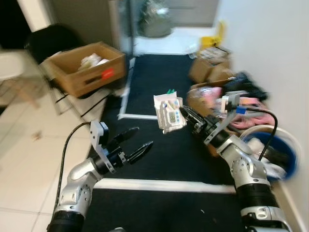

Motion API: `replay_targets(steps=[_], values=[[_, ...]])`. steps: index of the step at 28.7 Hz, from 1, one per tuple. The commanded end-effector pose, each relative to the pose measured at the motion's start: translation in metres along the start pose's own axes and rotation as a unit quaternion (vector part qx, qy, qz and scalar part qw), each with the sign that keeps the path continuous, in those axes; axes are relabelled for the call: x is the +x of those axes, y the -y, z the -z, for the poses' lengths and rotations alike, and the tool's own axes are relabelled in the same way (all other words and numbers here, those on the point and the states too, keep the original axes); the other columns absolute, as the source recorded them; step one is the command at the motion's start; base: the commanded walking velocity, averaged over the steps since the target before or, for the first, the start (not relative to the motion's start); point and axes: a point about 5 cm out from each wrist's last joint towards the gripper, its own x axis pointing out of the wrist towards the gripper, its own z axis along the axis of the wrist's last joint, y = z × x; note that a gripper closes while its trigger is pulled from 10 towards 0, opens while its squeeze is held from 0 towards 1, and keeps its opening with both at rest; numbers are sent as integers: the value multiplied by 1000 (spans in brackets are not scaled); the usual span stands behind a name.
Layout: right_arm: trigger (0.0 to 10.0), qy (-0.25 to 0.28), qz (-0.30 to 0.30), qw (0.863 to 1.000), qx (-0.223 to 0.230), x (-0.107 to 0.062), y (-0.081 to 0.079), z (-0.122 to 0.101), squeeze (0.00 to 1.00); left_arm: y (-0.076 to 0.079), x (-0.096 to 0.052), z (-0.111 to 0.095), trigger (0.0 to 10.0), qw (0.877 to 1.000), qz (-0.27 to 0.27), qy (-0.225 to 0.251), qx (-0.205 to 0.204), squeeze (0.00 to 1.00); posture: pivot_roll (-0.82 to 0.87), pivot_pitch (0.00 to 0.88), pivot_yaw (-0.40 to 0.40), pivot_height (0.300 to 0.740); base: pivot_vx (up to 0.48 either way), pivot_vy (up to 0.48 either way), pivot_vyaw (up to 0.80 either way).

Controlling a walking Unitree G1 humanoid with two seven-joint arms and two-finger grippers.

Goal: Picking trash to rubbish bin

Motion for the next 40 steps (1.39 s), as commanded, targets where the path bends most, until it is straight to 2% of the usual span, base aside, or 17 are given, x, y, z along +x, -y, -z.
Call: replay_targets(steps=[1, 40], values=[[10000, -2, 22, 1000, -3, -10, 8, -3, 0, 2, 2, 2, 10000, 1000, 5, -4, -5, 0, 11, 0, -23, 740, 431, 0, 0], [10000, -5, 24, 1000, -4, -10, 9, -1, 0, 3, 2, 3, 10000, 1000, 8, -6, -3, 0, 14, 0, -31, 740, 398, 0, 0]])
